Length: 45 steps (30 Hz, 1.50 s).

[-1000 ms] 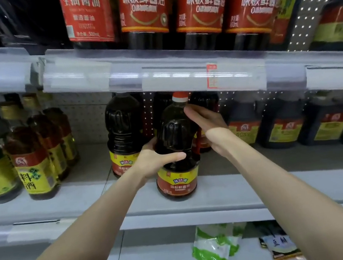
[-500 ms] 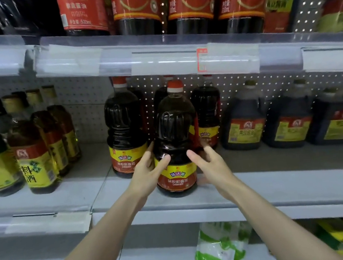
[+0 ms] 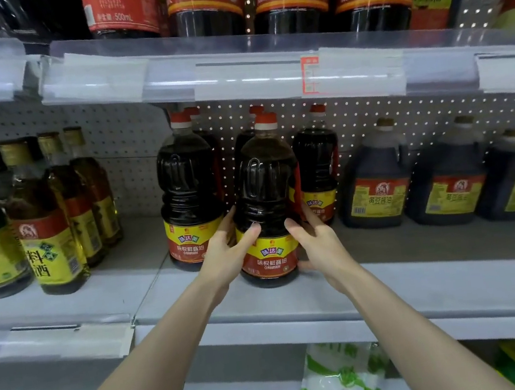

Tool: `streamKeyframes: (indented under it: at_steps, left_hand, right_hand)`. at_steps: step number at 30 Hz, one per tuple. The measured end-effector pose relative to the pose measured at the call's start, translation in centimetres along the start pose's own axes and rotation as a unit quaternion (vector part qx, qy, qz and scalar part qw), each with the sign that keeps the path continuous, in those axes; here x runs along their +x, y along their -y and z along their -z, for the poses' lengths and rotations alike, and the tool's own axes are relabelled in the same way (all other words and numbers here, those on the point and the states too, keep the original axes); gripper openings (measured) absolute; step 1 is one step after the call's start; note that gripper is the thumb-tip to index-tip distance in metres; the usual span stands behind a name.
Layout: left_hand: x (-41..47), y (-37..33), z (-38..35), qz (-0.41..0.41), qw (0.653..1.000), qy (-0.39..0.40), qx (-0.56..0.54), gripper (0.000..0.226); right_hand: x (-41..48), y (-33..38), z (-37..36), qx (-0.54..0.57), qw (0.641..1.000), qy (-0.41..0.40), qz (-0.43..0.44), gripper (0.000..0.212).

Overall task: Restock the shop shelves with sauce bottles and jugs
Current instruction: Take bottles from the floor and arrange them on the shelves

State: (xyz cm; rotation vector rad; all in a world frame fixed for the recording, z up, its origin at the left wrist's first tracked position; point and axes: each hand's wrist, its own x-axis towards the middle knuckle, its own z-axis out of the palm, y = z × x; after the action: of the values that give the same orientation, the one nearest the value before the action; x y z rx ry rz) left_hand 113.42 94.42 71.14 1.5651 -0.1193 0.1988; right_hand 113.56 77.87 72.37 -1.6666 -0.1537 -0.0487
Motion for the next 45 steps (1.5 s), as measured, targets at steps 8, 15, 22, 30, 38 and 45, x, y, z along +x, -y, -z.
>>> streamKeyframes:
  at_steps: [8,15,22,30,38,45]
  left_hand:
    - [2.5,0.8,-0.4,0.007,0.999,-0.025,-0.022,0.067]
    - [4.2,1.5,-0.7,0.001,0.999,-0.035,-0.023,0.063]
    - [5.3,1.9,-0.7,0.001,0.999,-0.037,0.003,0.064]
    - [5.7,1.9,-0.7,0.010,0.999,-0.034,0.012,0.067]
    - [6.5,2.2,-0.4,0.036,0.999,-0.017,-0.005,0.068]
    - [6.7,2.2,-0.1,0.048,0.999,-0.005,-0.016,0.071]
  right_hand:
    - [2.8,-0.4,-0.3,0.037,0.999,-0.024,-0.013,0.053]
    - [4.7,-0.9,-0.5,-0.010,1.000,-0.028,0.003,0.054]
    - [5.4,-1.1,-0.5,-0.003,1.000,-0.029,-0.010,0.055]
    - [6.0,-1.4,-0.7,-0.022,0.999,-0.043,-0.017,0.056]
    - [6.6,-1.6,-0.9,-0.031,0.997,-0.058,-0.029,0.058]
    - [6.9,-2.0,-1.0,-0.033,0.997,-0.063,-0.030,0.058]
